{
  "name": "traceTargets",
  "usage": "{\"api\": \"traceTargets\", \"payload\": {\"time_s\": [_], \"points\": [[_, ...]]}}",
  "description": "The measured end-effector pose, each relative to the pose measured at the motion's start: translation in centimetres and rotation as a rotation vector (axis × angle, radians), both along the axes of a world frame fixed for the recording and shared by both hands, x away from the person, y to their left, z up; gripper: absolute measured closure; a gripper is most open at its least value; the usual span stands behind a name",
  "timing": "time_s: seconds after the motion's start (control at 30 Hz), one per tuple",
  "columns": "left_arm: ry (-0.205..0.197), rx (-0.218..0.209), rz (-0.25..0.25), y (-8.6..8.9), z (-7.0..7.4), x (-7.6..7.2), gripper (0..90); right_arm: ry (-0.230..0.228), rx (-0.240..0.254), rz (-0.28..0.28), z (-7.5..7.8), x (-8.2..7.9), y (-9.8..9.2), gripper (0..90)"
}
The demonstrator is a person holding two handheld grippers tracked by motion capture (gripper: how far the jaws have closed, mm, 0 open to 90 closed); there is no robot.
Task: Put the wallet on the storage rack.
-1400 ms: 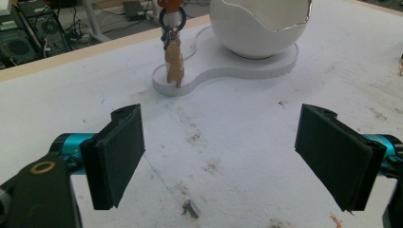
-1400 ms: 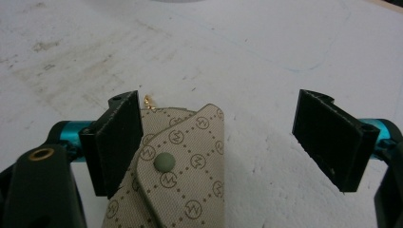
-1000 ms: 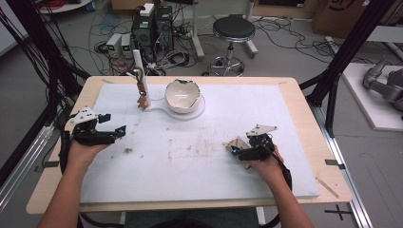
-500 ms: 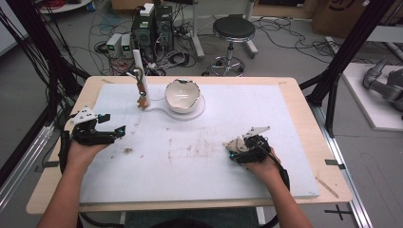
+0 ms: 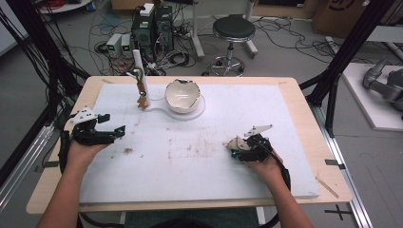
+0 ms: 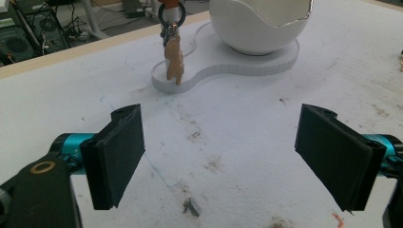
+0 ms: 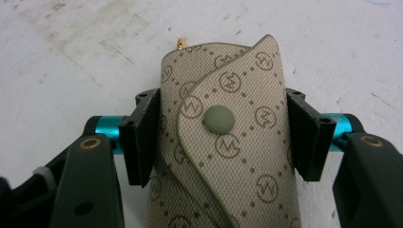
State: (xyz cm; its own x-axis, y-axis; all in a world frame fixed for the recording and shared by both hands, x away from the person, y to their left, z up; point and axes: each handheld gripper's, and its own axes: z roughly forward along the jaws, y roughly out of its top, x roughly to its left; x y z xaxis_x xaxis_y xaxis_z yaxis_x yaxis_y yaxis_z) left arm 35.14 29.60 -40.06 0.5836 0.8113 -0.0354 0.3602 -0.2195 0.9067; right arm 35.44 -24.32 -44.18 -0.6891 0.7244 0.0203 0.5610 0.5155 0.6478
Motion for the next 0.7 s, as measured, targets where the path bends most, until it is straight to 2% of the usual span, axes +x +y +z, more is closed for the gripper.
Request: {"api": "traceTargets", "payload": {"time_s": [0.1, 0.23, 0.43, 0.53, 0.7], "points": [[0.000, 0.003, 0.000, 0.1, 0.0, 0.0, 16.9, 0.000, -0.001, 0.009, 0.1, 0.0, 0.1, 36.8], [0.001, -0.003, 0.002, 0.2, 0.0, 0.0, 16.9, -0.023, -0.003, 0.023, 0.3, -0.1, 0.3, 36.8], [0.000, -0.004, 0.003, 0.2, 0.0, 0.0, 16.9, -0.034, 0.012, 0.016, 0.6, 0.0, 0.3, 36.8], [-0.001, -0.005, 0.003, 0.1, 0.1, 0.0, 16.9, -0.047, 0.040, 0.011, 1.4, 0.4, 0.3, 36.8], [-0.002, -0.007, -0.002, -0.1, 0.1, 0.0, 16.9, -0.071, 0.055, 0.013, 2.4, 0.9, 0.7, 36.8]]}}
